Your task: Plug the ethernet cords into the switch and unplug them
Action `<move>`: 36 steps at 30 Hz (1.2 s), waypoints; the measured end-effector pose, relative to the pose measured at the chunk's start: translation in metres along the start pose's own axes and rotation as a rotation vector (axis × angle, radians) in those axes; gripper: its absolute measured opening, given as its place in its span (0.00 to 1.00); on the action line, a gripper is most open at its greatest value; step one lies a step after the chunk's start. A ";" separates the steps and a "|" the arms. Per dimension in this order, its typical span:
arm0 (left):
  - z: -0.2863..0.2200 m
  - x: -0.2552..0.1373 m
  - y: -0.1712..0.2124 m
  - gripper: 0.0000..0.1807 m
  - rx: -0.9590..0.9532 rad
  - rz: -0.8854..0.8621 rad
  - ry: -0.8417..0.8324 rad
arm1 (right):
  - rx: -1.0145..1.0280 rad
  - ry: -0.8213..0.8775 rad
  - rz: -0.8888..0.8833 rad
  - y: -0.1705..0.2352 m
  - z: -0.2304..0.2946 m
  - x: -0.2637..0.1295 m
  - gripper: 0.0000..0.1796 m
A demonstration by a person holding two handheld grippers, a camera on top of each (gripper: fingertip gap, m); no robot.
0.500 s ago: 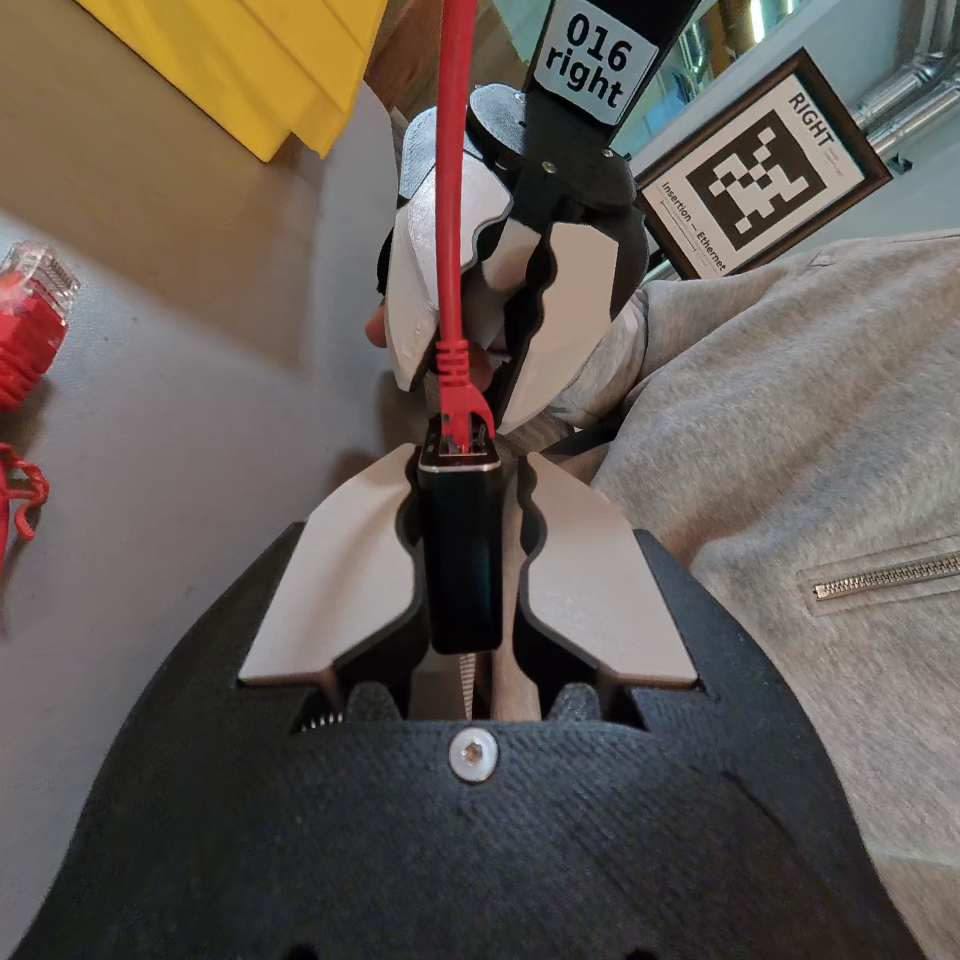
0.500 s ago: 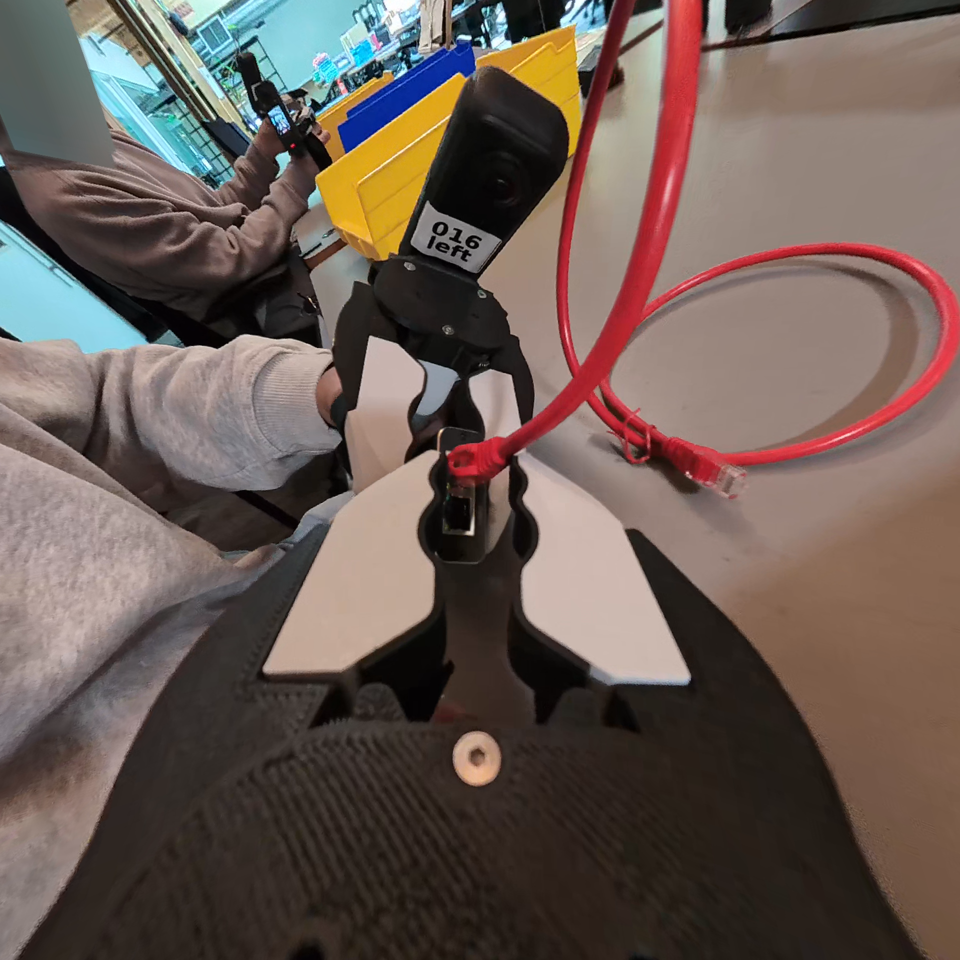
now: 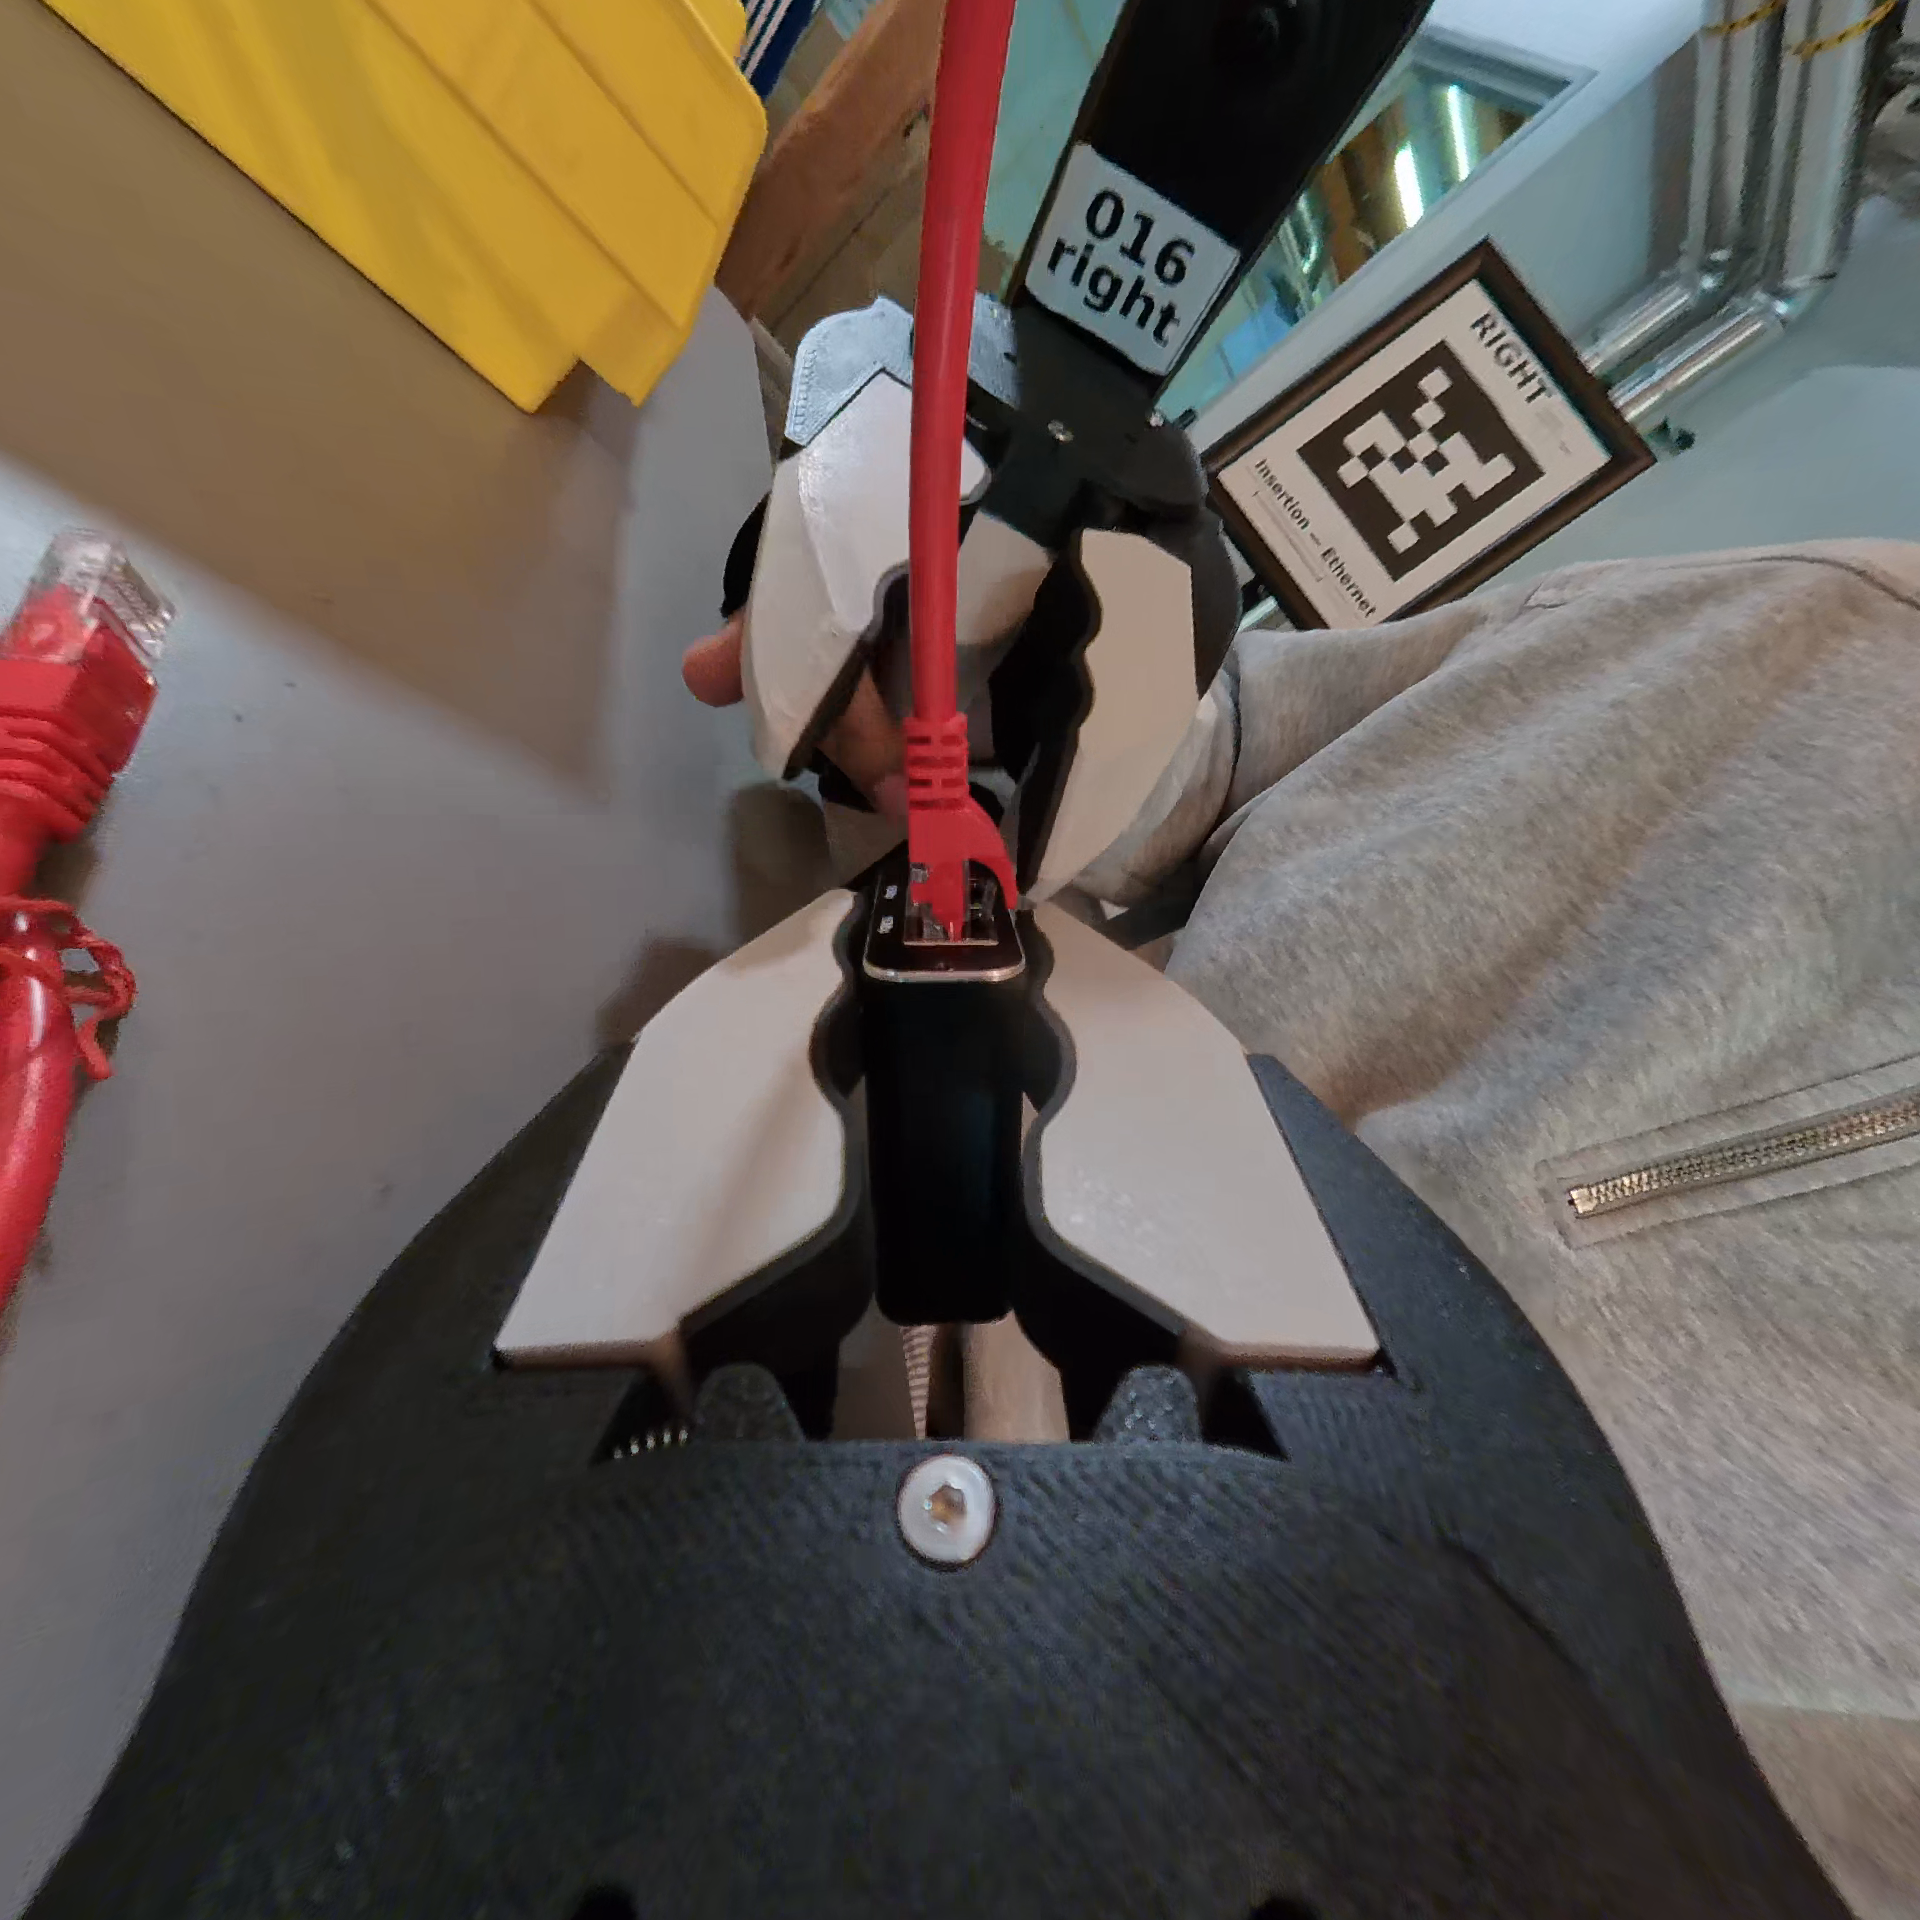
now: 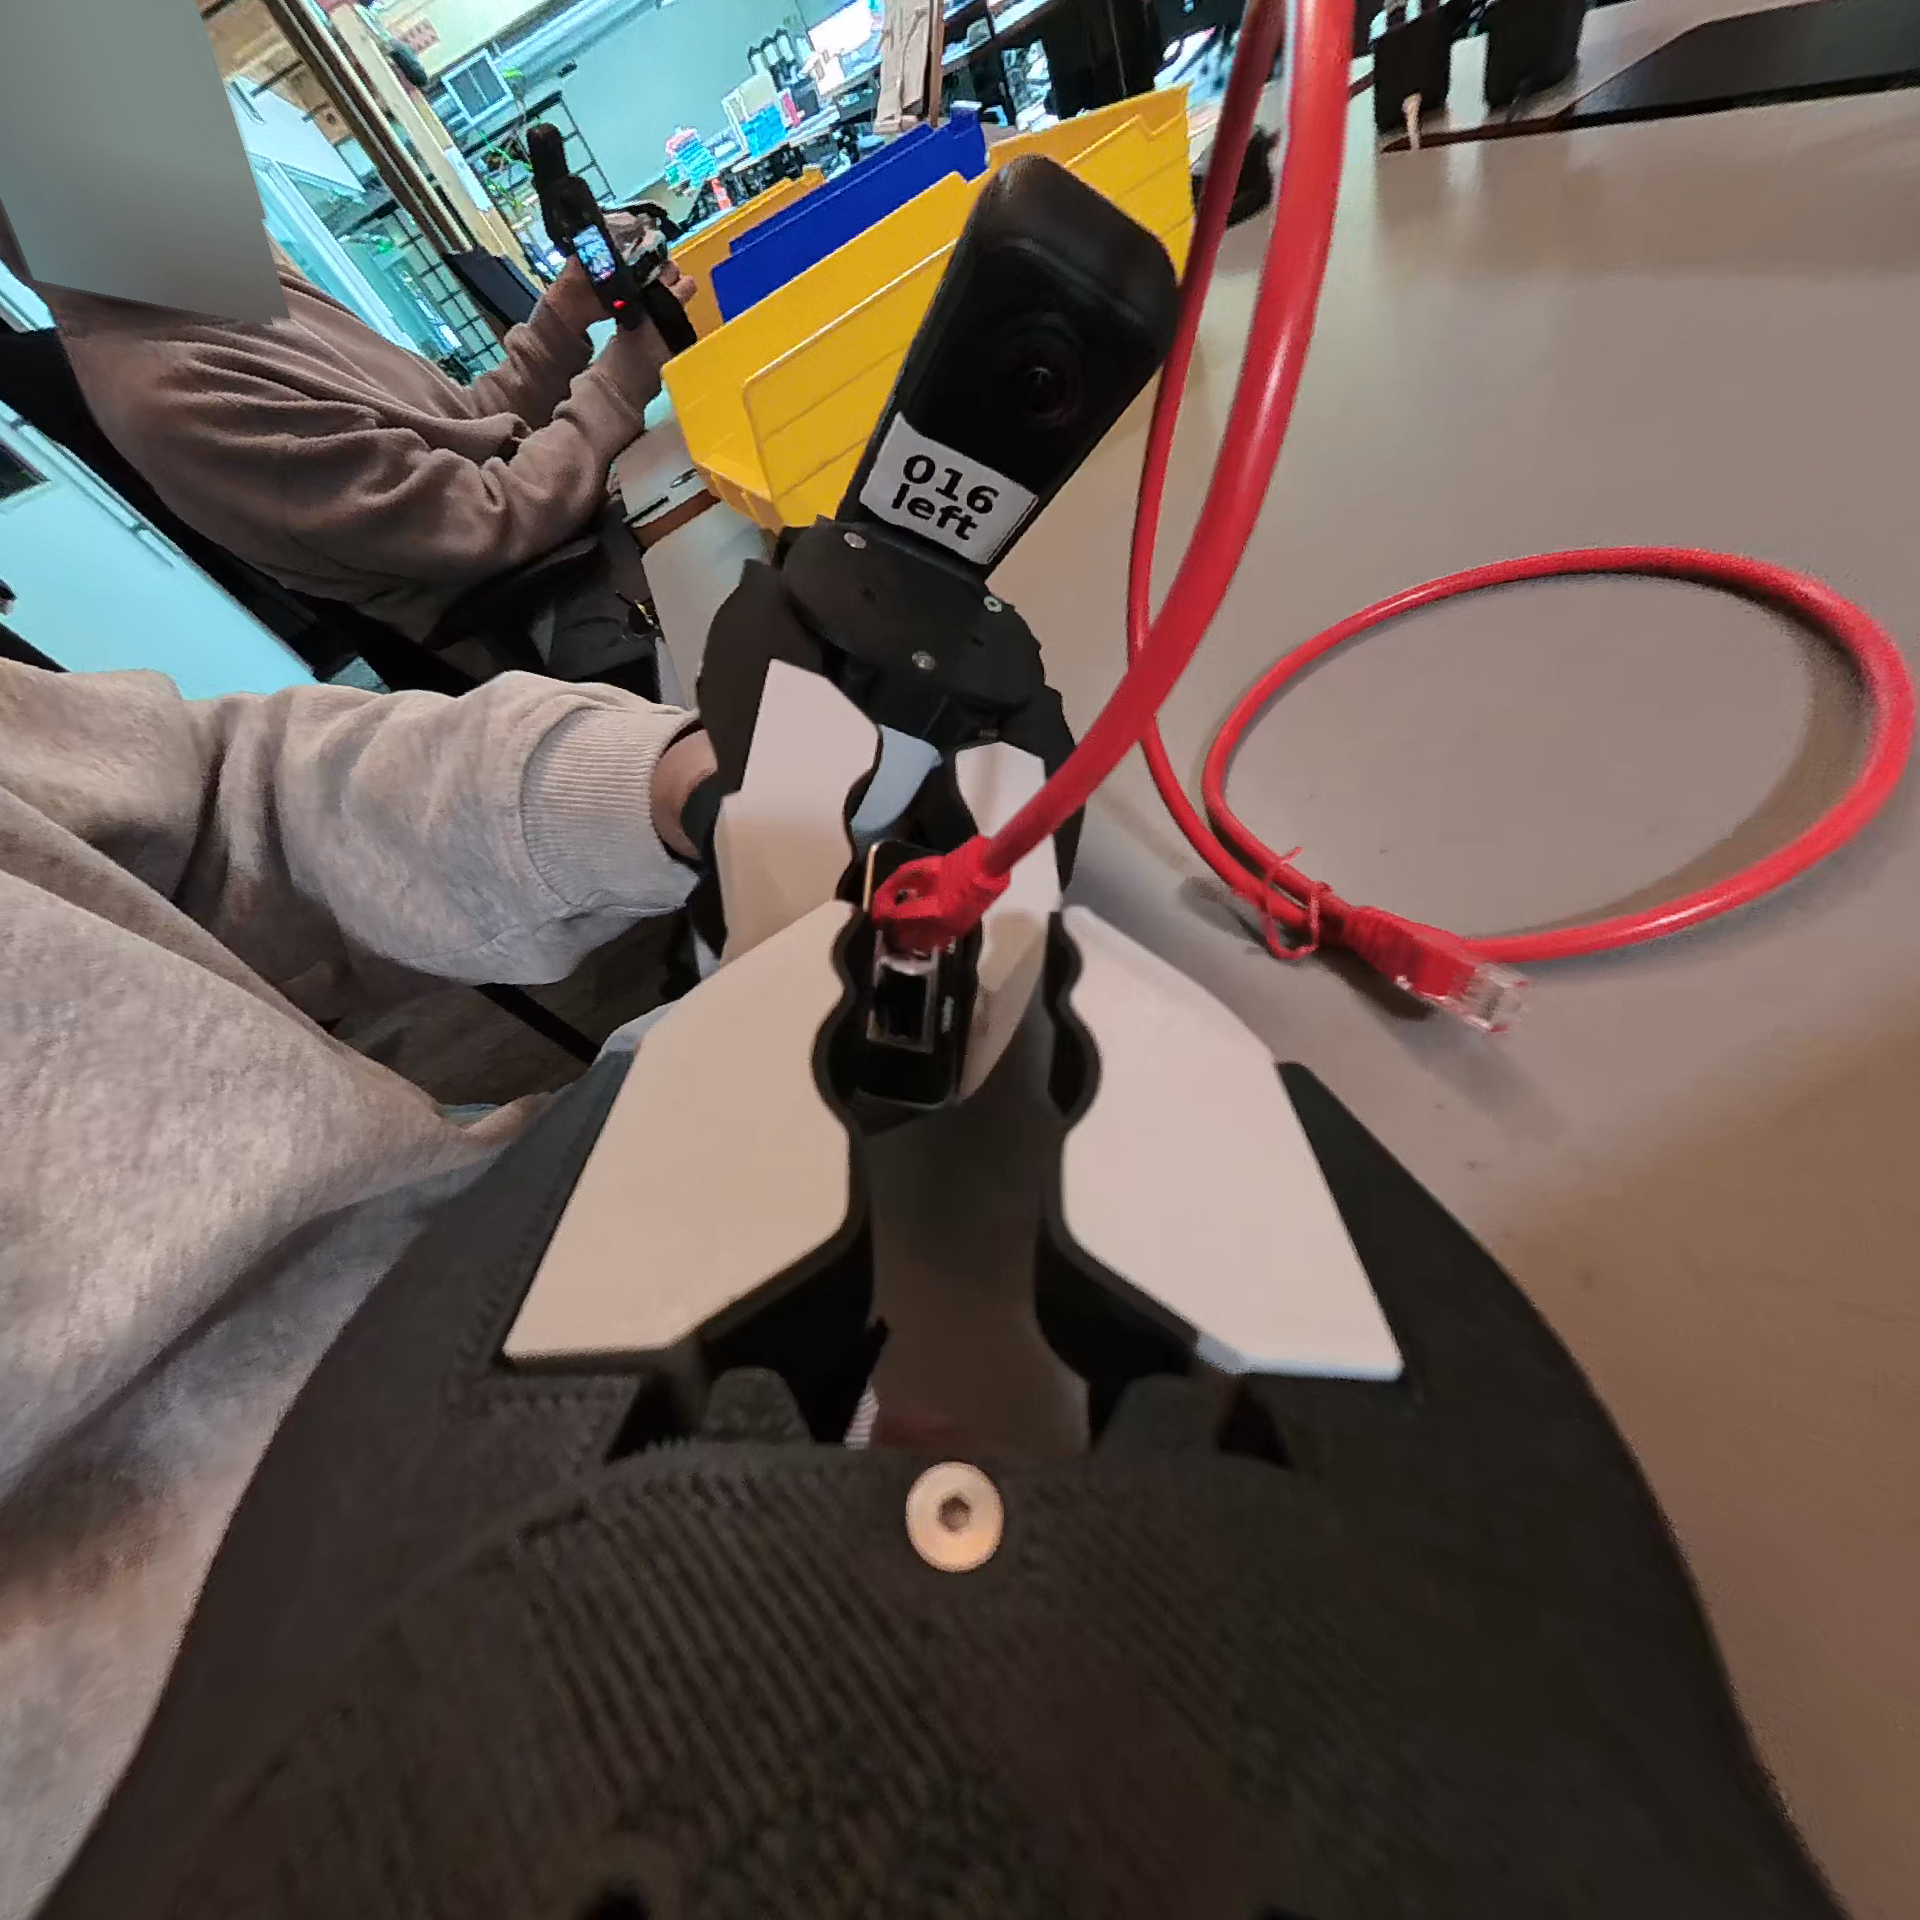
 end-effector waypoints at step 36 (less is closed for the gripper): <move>0.000 -0.011 -0.004 0.14 -0.006 -0.111 0.052 | -0.484 0.160 -0.035 -0.005 0.020 -0.009 0.00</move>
Point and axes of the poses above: each gripper's, where its closed fingertips meet, x out along the fingers, y out of its underside, z = x × y across the jaws, the point moved 9 cm from there along -x, back along the fingers, and after that the axes turned 9 degrees about y, right-handed, at the moved point
